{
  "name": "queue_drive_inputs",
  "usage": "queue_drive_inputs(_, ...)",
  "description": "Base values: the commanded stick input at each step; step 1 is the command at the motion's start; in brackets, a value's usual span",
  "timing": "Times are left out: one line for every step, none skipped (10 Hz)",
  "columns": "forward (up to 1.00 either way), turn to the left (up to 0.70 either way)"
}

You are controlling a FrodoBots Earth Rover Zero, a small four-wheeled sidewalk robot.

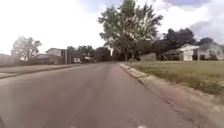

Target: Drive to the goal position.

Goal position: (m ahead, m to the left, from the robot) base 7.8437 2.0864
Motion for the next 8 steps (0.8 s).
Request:
queue_drive_inputs(1.00,0.00)
queue_drive_inputs(1.00,0.00)
queue_drive_inputs(1.00,0.00)
queue_drive_inputs(1.00,0.00)
queue_drive_inputs(1.00,0.00)
queue_drive_inputs(1.00,0.00)
queue_drive_inputs(1.00,0.00)
queue_drive_inputs(0.07,0.00)
